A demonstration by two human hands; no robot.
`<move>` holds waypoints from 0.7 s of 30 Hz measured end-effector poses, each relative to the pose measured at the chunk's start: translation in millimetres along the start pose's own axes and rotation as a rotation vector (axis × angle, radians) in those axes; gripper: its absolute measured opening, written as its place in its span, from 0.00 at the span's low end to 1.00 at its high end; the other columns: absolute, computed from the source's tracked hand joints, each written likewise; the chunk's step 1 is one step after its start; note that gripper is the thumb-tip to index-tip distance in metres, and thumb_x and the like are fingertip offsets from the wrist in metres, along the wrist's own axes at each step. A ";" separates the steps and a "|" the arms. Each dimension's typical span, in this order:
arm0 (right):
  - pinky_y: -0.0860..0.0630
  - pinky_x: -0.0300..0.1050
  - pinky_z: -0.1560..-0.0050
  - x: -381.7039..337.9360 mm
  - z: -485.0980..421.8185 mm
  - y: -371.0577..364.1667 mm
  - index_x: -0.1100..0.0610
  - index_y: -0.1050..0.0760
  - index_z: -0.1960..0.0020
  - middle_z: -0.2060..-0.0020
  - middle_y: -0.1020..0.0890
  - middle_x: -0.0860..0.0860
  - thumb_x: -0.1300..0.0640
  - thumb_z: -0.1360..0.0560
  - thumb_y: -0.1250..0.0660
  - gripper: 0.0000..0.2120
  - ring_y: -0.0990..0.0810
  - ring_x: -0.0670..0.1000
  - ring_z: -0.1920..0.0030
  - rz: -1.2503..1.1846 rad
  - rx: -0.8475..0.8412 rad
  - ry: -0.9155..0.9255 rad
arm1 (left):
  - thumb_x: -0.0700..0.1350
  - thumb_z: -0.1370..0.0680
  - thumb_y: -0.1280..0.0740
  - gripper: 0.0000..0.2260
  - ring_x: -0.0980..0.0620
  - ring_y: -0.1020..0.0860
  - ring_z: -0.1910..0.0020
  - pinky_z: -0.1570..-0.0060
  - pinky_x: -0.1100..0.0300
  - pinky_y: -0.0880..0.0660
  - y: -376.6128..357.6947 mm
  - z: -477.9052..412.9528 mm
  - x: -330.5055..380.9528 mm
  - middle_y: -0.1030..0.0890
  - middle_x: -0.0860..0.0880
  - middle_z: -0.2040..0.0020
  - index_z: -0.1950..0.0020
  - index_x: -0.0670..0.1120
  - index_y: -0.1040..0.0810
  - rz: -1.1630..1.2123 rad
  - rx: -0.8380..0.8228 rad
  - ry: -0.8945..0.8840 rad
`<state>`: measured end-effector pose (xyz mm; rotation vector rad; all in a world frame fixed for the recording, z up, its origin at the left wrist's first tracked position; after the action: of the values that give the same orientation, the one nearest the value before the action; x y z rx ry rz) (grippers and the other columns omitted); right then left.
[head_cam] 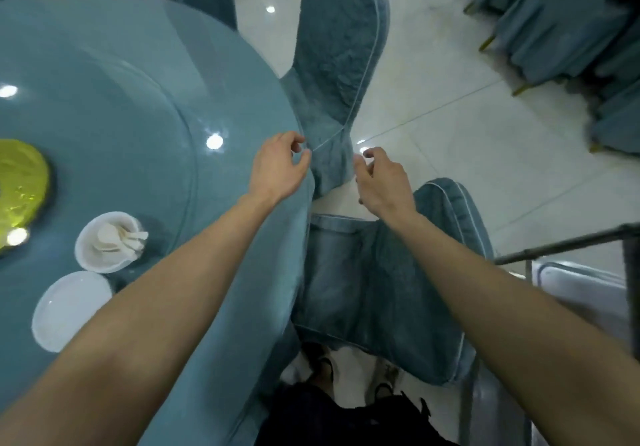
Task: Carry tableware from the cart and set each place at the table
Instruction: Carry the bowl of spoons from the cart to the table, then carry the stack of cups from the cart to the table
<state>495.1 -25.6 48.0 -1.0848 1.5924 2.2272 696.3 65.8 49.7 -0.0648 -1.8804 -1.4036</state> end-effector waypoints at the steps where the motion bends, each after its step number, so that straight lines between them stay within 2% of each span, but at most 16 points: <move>1: 0.17 0.59 0.48 13.0 2.8 15.7 0.52 0.29 0.31 0.58 0.16 0.47 0.34 0.17 0.49 0.27 0.15 0.53 0.59 -0.017 0.028 -0.032 | 0.54 0.20 0.34 0.14 0.50 0.20 0.50 0.44 0.51 0.22 -12.9 -4.4 18.2 0.17 0.53 0.49 0.39 0.49 0.18 0.004 -0.029 -0.037; 5: 0.18 0.56 0.44 59.5 17.2 72.9 0.54 0.29 0.27 0.61 0.17 0.45 0.39 0.14 0.47 0.25 0.16 0.50 0.57 -0.037 0.135 -0.133 | 0.54 0.20 0.34 0.15 0.48 0.19 0.48 0.44 0.51 0.22 -58.2 -14.8 87.1 0.17 0.52 0.49 0.39 0.48 0.18 0.030 -0.126 -0.166; 9: 0.20 0.52 0.47 111.0 39.7 122.8 0.55 0.28 0.28 0.63 0.17 0.46 0.40 0.14 0.46 0.24 0.16 0.50 0.60 -0.104 0.262 -0.221 | 0.54 0.19 0.34 0.16 0.54 0.21 0.49 0.45 0.55 0.23 -101.3 -15.2 155.4 0.18 0.54 0.48 0.35 0.49 0.19 0.048 -0.211 -0.266; 15: 0.18 0.57 0.47 178.4 72.9 170.3 0.54 0.27 0.30 0.61 0.16 0.49 0.39 0.15 0.45 0.24 0.15 0.52 0.64 -0.153 0.383 -0.329 | 0.54 0.18 0.34 0.15 0.54 0.20 0.51 0.44 0.52 0.22 -155.4 0.1 234.8 0.17 0.55 0.49 0.35 0.49 0.19 0.084 -0.318 -0.390; 18: 0.19 0.58 0.44 211.6 93.4 191.1 0.53 0.27 0.30 0.61 0.18 0.45 0.37 0.16 0.45 0.25 0.14 0.54 0.59 -0.163 0.447 -0.390 | 0.54 0.18 0.34 0.15 0.54 0.20 0.50 0.44 0.53 0.22 -178.1 12.3 273.2 0.17 0.55 0.49 0.35 0.49 0.19 0.097 -0.372 -0.444; 21: 0.22 0.56 0.39 240.0 121.7 213.5 0.53 0.27 0.28 0.54 0.19 0.42 0.37 0.17 0.44 0.26 0.15 0.54 0.49 -0.145 0.504 -0.447 | 0.56 0.19 0.35 0.15 0.55 0.19 0.51 0.44 0.52 0.21 -202.2 26.2 309.0 0.17 0.56 0.49 0.36 0.50 0.19 0.105 -0.430 -0.490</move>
<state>154.1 -63.2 66.3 -0.5019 1.6674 1.6771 372.1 -111.5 71.7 -0.7681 -1.8733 -1.8108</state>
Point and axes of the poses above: each hand's wrist, its own z-axis away from the middle knuckle, its own y-axis out of the back of the hand, x = y × z, the point moved 4 cm from there along -z, towards the middle knuckle
